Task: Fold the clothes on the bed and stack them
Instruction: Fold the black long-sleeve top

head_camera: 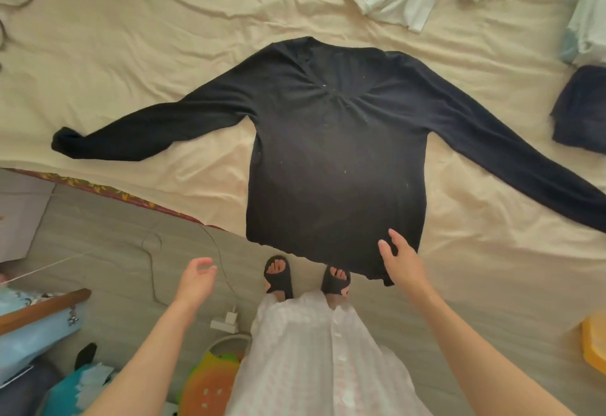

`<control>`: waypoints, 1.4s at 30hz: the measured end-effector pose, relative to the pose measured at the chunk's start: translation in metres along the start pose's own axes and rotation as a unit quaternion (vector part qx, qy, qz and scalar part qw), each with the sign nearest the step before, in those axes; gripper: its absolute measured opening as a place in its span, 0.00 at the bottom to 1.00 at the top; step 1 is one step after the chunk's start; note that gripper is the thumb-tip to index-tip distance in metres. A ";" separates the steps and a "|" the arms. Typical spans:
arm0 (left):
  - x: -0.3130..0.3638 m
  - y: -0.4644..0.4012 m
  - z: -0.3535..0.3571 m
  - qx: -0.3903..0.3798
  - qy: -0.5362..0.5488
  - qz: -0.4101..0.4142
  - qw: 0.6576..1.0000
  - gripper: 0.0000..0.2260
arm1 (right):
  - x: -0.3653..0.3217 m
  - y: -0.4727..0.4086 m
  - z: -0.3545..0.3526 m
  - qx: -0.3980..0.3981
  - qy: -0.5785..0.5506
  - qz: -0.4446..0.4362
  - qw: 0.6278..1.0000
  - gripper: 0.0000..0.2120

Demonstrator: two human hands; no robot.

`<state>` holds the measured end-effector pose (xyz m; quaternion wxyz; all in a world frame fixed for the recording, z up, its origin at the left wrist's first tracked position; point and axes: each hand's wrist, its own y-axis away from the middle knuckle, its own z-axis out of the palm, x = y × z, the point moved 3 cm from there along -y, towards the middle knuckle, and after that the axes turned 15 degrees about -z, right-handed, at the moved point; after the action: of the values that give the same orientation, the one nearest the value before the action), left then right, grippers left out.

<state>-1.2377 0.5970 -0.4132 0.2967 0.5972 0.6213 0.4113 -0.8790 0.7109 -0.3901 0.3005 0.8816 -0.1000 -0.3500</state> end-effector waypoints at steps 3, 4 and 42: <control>0.033 -0.008 -0.014 -0.012 0.061 0.011 0.998 0.13 | -0.064 -0.030 0.018 -0.023 0.032 -0.083 0.996 0.25; 0.043 -0.012 -0.021 -0.014 0.079 0.012 0.997 0.13 | -0.084 -0.040 0.027 -0.034 0.045 -0.109 0.992 0.25; 0.236 -0.219 -0.289 0.057 0.261 0.194 0.944 0.22 | -0.383 -0.188 0.301 -0.191 0.336 -0.353 0.852 0.25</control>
<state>-1.6212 0.7953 -0.4334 0.0041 0.5941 0.5712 0.5664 -1.3708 0.8709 -0.4630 0.3343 0.8468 0.3936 -0.1275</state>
